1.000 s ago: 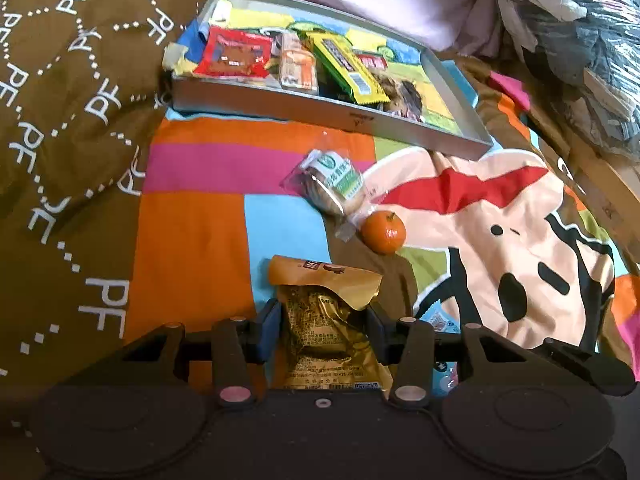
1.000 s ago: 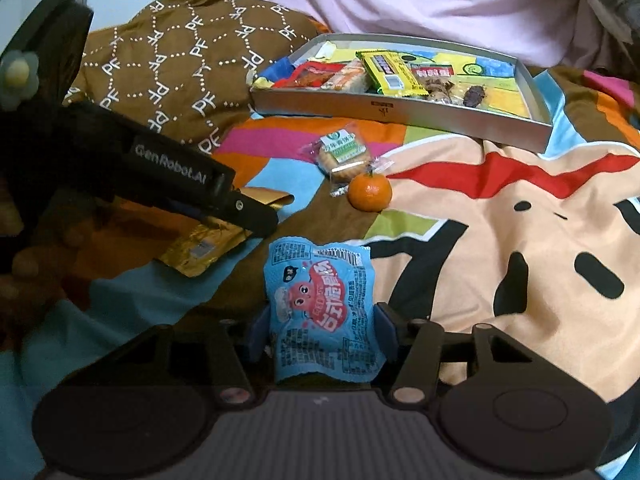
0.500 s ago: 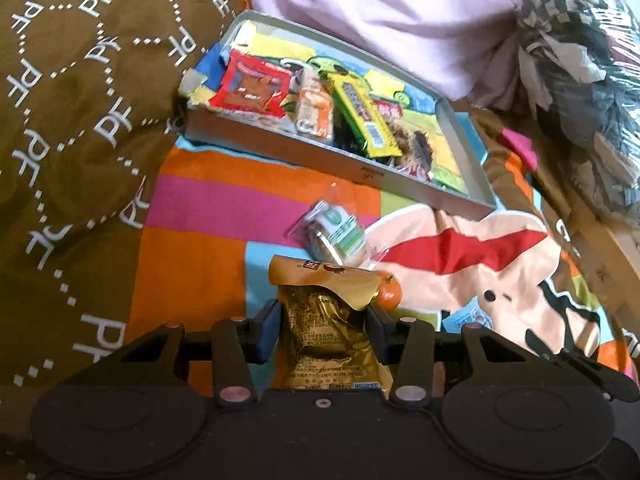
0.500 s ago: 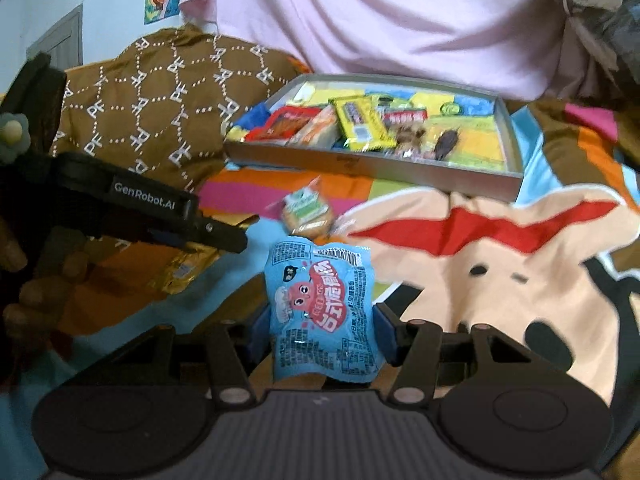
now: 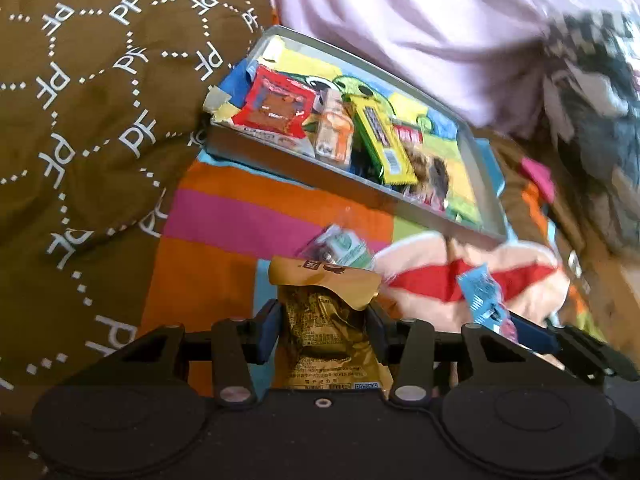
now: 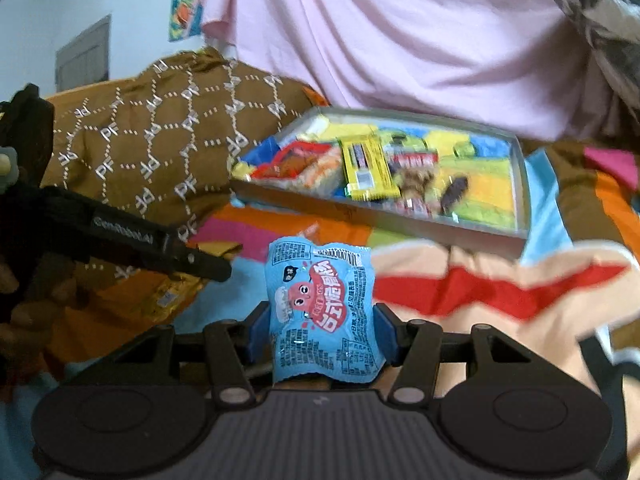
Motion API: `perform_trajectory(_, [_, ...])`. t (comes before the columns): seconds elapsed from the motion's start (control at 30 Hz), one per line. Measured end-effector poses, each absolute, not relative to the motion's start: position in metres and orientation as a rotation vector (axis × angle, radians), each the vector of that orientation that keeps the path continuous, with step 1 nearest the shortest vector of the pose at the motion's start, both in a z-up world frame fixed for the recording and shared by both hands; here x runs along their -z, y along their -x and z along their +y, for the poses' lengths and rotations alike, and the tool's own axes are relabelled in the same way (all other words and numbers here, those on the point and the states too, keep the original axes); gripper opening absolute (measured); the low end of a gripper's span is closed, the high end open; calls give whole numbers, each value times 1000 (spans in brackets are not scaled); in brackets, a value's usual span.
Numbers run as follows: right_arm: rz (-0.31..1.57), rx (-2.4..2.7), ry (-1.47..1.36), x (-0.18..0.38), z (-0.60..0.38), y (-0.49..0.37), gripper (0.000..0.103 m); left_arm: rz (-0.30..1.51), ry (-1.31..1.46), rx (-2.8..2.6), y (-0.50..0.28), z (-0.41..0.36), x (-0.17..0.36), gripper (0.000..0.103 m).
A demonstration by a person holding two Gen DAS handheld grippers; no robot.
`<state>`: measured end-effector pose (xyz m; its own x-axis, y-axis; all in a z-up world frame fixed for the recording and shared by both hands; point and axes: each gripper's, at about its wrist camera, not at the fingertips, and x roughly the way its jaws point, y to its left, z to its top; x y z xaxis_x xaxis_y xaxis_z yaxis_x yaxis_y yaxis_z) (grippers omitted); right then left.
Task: Organize snacks
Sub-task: 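Lift both held packs off the bedspread and carry them toward the tray, then lower both held packs into the tray and open both tools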
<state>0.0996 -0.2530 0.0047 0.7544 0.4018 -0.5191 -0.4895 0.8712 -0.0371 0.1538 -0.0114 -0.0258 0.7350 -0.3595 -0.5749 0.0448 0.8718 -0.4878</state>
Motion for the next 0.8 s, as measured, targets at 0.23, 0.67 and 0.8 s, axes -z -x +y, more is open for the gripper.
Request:
perform_trajectory(0.23, [429,-504,188,-25,-246,-146,59,587,422,174,-195,-18,-20,48])
perform_trajectory(0.67, [407,-392,160,-41,-222,-247,59,526,399,34,-304,-26,-53,49])
perform_trajectory(0.8, [428,-348,128,-40,-220,-276,59,542,354,27,-327,-28,-45,49])
